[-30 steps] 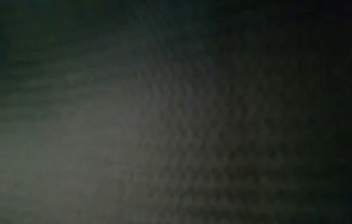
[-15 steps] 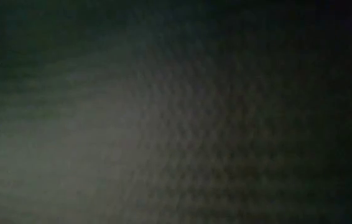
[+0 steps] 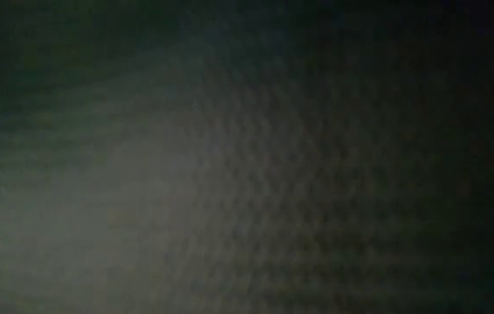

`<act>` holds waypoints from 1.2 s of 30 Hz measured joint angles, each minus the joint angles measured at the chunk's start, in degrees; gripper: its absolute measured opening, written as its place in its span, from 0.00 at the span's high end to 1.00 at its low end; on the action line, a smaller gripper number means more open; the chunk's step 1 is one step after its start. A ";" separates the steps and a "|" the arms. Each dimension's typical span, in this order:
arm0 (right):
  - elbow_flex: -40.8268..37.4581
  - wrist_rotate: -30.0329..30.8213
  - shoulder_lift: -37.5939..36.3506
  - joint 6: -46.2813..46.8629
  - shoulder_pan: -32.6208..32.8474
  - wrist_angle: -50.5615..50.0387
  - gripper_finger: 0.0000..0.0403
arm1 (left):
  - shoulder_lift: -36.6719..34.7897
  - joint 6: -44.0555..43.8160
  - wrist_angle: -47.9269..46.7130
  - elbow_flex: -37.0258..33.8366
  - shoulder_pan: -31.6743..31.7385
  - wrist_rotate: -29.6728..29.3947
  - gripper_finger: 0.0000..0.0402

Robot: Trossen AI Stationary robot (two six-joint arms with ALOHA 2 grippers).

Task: Sort microfiber towel by color & place in baskets
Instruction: Put the blue towel into the bottom transparent bin

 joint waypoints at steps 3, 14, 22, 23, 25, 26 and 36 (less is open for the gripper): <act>0.00 -0.01 0.00 -0.07 0.00 0.00 0.77 | 0.00 0.26 -1.27 -1.68 4.03 -3.10 0.78; 0.00 0.02 0.00 0.01 0.00 0.15 0.77 | 0.00 10.47 9.95 -8.32 22.44 -3.93 0.78; 0.00 0.03 0.00 0.08 0.00 0.34 0.77 | 0.08 21.18 27.58 -14.55 29.80 0.59 0.78; 0.00 0.03 0.00 0.08 0.00 0.36 0.77 | 0.07 21.76 28.98 -15.19 30.63 1.05 0.78; 0.00 0.03 0.00 0.08 0.00 0.38 0.77 | 0.08 22.23 30.60 -16.38 31.98 1.11 0.78; 0.00 0.03 0.00 0.08 0.00 0.42 0.77 | 0.13 22.46 30.79 -16.86 32.59 1.11 0.78; 0.00 0.14 0.00 -0.01 0.00 1.90 0.77 | 4.70 24.57 36.87 -20.85 36.12 5.22 0.78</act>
